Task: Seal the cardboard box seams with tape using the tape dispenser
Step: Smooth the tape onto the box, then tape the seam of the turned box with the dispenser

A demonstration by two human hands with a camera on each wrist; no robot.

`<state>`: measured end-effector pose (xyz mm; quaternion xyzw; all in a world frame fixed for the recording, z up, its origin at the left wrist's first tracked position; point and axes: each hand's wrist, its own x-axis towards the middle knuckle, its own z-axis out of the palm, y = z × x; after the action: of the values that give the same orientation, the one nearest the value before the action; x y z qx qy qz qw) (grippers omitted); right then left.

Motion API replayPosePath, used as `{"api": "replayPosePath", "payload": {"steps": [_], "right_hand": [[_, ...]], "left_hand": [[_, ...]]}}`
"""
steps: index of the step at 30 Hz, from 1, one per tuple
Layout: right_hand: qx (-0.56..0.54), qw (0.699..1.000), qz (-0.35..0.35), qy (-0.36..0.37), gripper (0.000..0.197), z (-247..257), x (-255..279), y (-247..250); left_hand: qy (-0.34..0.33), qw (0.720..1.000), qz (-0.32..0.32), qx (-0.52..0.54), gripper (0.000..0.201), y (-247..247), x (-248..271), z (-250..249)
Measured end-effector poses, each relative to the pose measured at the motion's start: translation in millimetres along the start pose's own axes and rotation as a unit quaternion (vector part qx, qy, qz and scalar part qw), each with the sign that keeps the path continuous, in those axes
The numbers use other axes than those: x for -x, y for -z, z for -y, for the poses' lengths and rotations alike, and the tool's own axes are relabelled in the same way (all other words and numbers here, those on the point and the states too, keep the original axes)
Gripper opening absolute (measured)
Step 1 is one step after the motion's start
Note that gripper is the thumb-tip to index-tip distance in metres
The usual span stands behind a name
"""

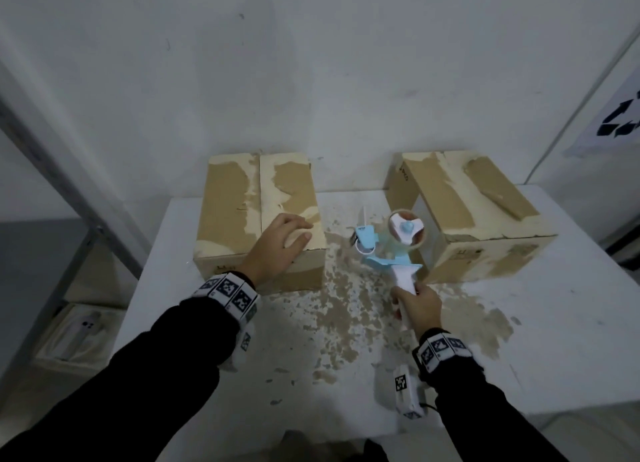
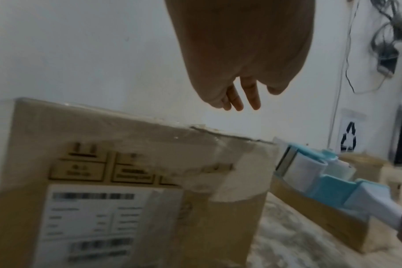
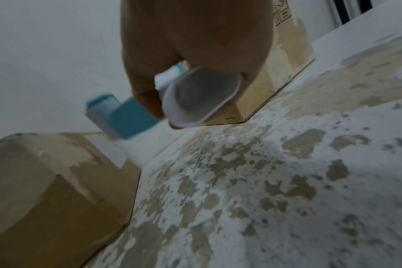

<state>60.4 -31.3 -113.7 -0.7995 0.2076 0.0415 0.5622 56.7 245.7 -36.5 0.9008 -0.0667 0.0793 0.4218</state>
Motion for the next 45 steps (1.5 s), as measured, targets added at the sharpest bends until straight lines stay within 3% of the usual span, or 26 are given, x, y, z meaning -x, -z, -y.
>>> {"api": "replayPosePath", "payload": {"steps": [2, 5, 7, 9, 11, 16, 21, 28, 32, 35, 37, 39, 42, 45], "right_hand": [[-0.062, 0.998, 0.010, 0.027, 0.012, 4, 3, 1], [-0.109, 0.992, 0.023, 0.065, 0.021, 19, 4, 6], [-0.119, 0.988, 0.034, 0.097, 0.022, 32, 7, 9], [-0.133, 0.983, 0.038, 0.116, 0.022, 43, 10, 10], [-0.147, 0.980, 0.039, 0.130, 0.020, 50, 11, 11], [-0.182, 0.973, 0.033, 0.139, 0.026, 56, 14, 17], [-0.203, 0.970, 0.027, 0.132, 0.028, 54, 8, 33], [-0.183, 0.973, 0.052, 0.129, 0.020, 55, -23, 80], [-0.165, 0.977, 0.019, 0.132, 0.035, 59, -56, 121], [-0.125, 0.982, 0.018, 0.137, 0.019, 62, -87, 156], [-0.090, 0.985, 0.000, 0.150, 0.014, 66, -105, 176], [-0.078, 0.985, -0.016, 0.153, 0.028, 71, -123, 194], [-0.027, 0.992, -0.036, 0.122, 0.080, 75, -156, 213], [0.059, 0.991, -0.021, 0.122, 0.082, 75, -181, 225]], "left_hand": [[0.038, 0.997, 0.000, 0.073, 0.021, -4, -5, -12], [0.145, 0.972, 0.031, 0.181, 0.028, -12, -15, -36], [0.230, 0.933, 0.085, 0.263, 0.043, -20, -21, -51], [0.297, 0.868, 0.120, 0.380, 0.059, -26, -26, -64], [0.322, 0.820, 0.137, 0.453, 0.065, -30, -30, -72], [0.308, 0.790, 0.222, 0.482, 0.052, -43, -32, -77], [0.290, 0.798, 0.162, 0.503, 0.014, -64, -38, -74], [0.365, 0.816, 0.131, 0.430, 0.011, -97, -78, -106], [0.376, 0.825, 0.144, 0.396, 0.011, -122, -113, -132], [0.352, 0.866, 0.156, 0.319, 0.013, -145, -137, -163], [0.320, 0.900, 0.153, 0.252, 0.025, -164, -150, -183], [0.285, 0.921, 0.131, 0.231, 0.032, -185, -161, -196], [0.270, 0.935, 0.056, 0.222, 0.027, -216, -174, -204], [0.267, 0.944, 0.008, 0.194, 0.017, -240, -178, -207]]}}
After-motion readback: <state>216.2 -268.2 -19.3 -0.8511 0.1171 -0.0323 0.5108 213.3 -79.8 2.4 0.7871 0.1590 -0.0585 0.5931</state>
